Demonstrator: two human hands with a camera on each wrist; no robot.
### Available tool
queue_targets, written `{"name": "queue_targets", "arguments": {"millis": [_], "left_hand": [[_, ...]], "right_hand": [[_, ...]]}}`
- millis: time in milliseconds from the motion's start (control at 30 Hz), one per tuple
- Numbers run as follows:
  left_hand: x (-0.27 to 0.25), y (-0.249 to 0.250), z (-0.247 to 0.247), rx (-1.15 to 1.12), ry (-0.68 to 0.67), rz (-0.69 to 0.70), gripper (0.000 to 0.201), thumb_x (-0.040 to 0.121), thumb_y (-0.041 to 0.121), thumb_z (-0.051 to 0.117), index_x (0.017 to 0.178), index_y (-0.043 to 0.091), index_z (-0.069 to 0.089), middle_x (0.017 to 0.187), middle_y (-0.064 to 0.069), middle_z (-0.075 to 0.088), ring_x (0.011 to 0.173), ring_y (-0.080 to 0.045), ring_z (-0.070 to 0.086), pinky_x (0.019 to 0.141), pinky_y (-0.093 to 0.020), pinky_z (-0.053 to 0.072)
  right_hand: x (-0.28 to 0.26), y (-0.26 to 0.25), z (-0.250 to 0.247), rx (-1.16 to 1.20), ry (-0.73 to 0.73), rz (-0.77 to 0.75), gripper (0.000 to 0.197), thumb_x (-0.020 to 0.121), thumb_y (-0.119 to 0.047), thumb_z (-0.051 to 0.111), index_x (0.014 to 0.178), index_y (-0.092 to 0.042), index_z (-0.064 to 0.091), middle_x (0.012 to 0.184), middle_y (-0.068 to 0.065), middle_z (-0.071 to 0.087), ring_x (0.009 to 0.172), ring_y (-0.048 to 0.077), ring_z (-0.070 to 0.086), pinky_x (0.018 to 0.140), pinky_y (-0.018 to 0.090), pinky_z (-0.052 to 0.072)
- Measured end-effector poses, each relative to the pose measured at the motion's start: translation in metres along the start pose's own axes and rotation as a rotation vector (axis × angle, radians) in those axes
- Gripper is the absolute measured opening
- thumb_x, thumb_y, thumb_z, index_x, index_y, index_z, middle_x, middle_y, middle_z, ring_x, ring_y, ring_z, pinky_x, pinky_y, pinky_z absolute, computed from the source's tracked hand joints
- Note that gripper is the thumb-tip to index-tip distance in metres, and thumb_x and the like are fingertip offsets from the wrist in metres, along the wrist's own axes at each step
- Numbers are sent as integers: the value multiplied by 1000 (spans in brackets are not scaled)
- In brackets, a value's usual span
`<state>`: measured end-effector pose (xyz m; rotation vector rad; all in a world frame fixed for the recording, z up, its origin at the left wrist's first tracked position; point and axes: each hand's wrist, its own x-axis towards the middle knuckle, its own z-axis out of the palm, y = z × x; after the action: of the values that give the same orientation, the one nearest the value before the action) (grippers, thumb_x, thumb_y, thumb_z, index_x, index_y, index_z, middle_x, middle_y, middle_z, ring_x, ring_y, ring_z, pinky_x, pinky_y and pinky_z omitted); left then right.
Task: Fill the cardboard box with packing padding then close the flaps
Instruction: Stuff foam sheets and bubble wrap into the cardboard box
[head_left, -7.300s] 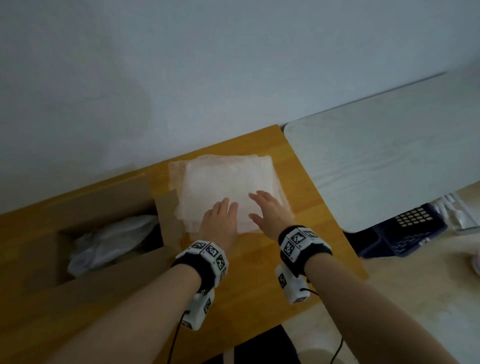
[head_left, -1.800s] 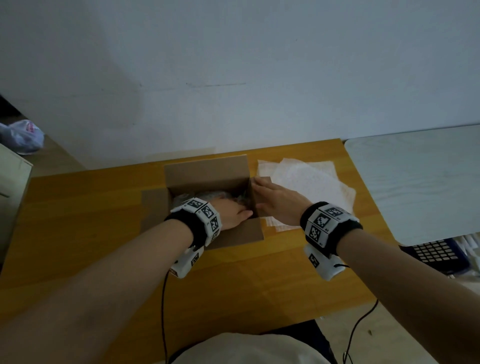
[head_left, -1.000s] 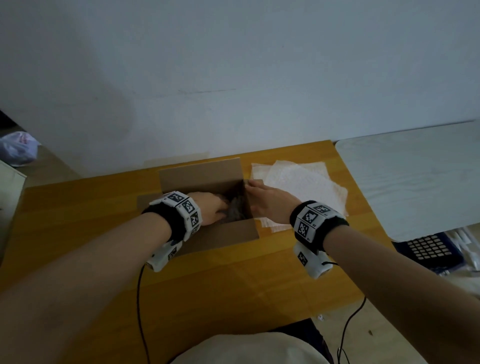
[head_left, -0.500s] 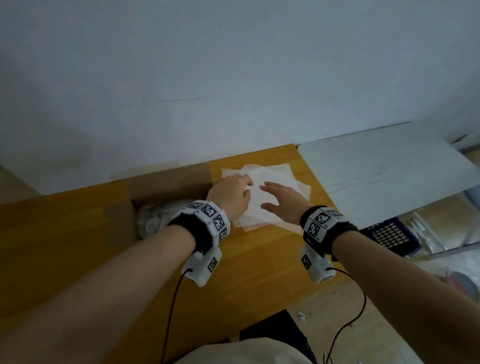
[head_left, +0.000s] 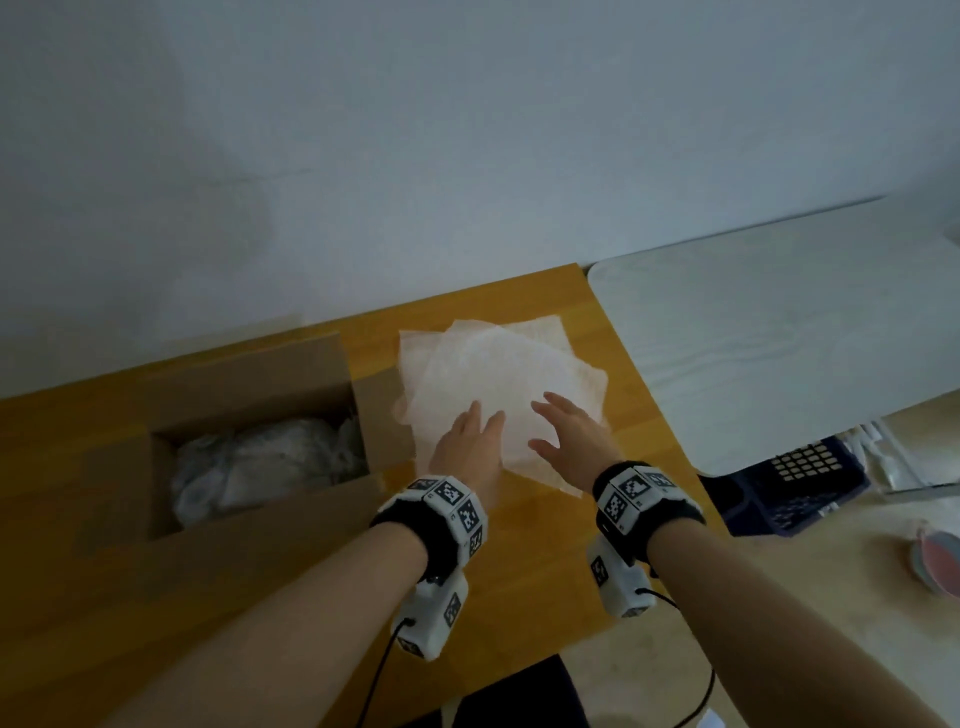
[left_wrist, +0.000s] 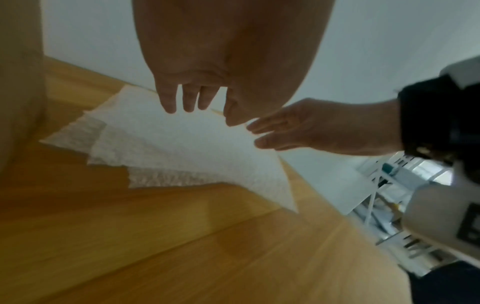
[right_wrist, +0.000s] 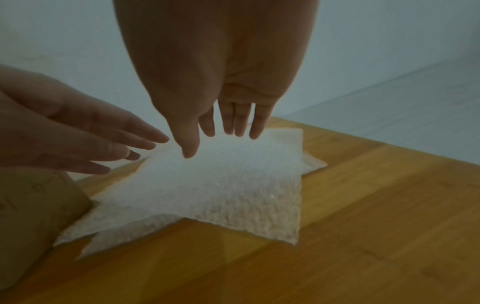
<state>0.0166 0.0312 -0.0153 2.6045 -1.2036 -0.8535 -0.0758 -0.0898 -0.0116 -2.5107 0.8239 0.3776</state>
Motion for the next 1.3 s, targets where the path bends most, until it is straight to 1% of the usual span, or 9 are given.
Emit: {"name": "queue_targets", "arguments": {"millis": [167, 333, 433, 533, 700, 833, 1000, 1133, 1300], "left_hand": [[35, 2, 12, 84, -18, -67, 73, 93, -5, 42, 151, 24, 7, 159, -5, -9, 147, -26, 0, 118, -44, 16], [55, 1, 9, 99, -78, -141, 76, 92, -7, 37, 151, 24, -1, 159, -6, -11, 146, -27, -3, 118, -48, 12], [58, 3, 10, 116, -20, -132, 68, 92, -2, 39, 149, 19, 10, 156, -11, 11, 142, -30, 16, 114, -46, 23], [61, 2, 9, 205, 63, -78, 58, 88, 3, 47, 141, 17, 29, 137, -12, 36, 123, -31, 38, 98, -42, 38], [66, -3, 5, 258, 115, -20, 36, 91, -1, 38, 120, 18, 49, 118, -6, 53, 110, -26, 48, 91, -36, 37], [62, -1, -2, 230, 181, 21, 24, 95, 4, 39, 107, 17, 56, 107, -5, 59, 101, -25, 51, 85, -35, 38], [51, 14, -21, 127, 259, 85, 20, 98, 8, 39, 106, 15, 56, 105, -5, 59, 98, -25, 52, 81, -35, 40], [38, 32, -47, 60, 355, 156, 20, 99, 11, 40, 109, 15, 57, 108, -5, 59, 100, -25, 52, 81, -35, 41], [19, 45, -84, 23, 470, 269, 24, 100, 19, 37, 109, 13, 58, 110, -6, 59, 101, -25, 51, 76, -32, 36]], "right_hand": [[27, 26, 11, -33, 1, -31, 76, 89, -38, 58, 150, -20, 15, 160, 4, 5, 143, 25, 24, 111, 40, 31], [38, 46, 16, -46, -48, -38, 82, 88, -41, 58, 150, -21, 10, 160, 2, 2, 146, 23, 16, 115, 41, 24], [39, 48, 18, -62, -44, -44, 77, 88, -41, 57, 149, -21, 15, 160, 2, 6, 145, 22, 17, 116, 40, 23], [42, 47, 18, -31, -8, -37, 67, 87, -38, 60, 144, -22, 30, 157, 2, 17, 142, 23, 23, 115, 41, 25], [44, 43, 14, 53, 80, -33, 32, 90, -22, 58, 122, -21, 58, 141, -2, 44, 125, 20, 46, 101, 36, 42], [39, 38, 6, 93, 167, -7, 19, 92, -16, 52, 107, -16, 64, 124, -1, 58, 109, 21, 56, 83, 32, 47], [26, 33, -18, 105, 303, 4, 17, 93, -16, 52, 104, -14, 65, 112, 0, 63, 94, 21, 61, 67, 29, 50], [10, 28, -46, 146, 402, 29, 16, 92, -15, 53, 102, -13, 65, 109, 2, 63, 92, 23, 61, 68, 34, 52], [-12, 14, -79, 161, 529, 21, 15, 91, -14, 54, 100, -12, 66, 104, 3, 65, 94, 24, 61, 72, 32, 49]]}}
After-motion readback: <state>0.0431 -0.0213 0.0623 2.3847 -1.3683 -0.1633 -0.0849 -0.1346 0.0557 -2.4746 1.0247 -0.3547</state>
